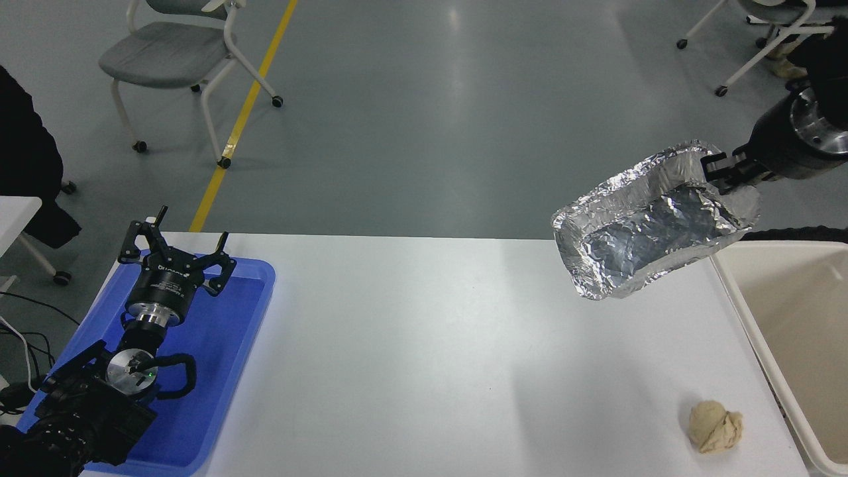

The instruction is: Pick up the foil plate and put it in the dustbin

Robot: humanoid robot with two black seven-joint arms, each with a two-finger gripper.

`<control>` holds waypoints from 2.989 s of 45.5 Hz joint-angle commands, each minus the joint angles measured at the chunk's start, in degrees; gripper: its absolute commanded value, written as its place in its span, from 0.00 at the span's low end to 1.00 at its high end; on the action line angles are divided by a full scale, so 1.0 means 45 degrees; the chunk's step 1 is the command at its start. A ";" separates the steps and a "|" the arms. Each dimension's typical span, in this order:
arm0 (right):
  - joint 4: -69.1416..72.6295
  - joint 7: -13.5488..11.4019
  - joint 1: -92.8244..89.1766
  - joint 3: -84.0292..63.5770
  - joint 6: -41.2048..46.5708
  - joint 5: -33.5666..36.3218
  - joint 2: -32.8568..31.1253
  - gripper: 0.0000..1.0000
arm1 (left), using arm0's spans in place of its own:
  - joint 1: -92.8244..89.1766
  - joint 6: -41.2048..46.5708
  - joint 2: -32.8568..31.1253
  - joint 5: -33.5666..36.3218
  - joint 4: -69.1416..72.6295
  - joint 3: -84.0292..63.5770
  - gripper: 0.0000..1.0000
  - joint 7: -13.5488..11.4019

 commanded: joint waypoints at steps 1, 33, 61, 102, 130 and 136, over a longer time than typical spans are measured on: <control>0.0091 -0.0219 0.0599 -0.0373 0.0512 0.0107 -0.0147 0.00 | -0.0015 0.0000 0.0002 0.0000 0.0006 -0.0006 1.00 0.0000; -1.1018 0.0914 -1.2071 0.5676 -0.1127 -0.3175 -0.5267 0.00 | -0.0015 0.0000 0.0002 0.0000 0.0006 0.0013 1.00 0.0000; -1.6569 0.0719 -2.0124 0.9880 -0.4605 0.0380 -0.1046 0.00 | -0.0015 0.0000 0.0002 0.0000 0.0006 0.0013 1.00 0.0000; -1.2746 0.0777 -1.4055 0.5704 -0.4137 0.0146 -0.0792 1.00 | -0.0035 0.0000 -0.0017 0.0000 0.0006 0.0013 1.00 0.0000; -0.2000 0.0738 -0.4227 0.2244 0.0196 -0.0207 0.1296 1.00 | -0.0035 0.0000 -0.0017 0.0000 0.0006 0.0013 1.00 0.0000; -0.1356 0.0719 -0.3367 0.2166 0.2150 0.1431 0.2097 1.00 | -0.0015 0.0000 0.0002 0.0000 0.0006 0.0013 1.00 0.0000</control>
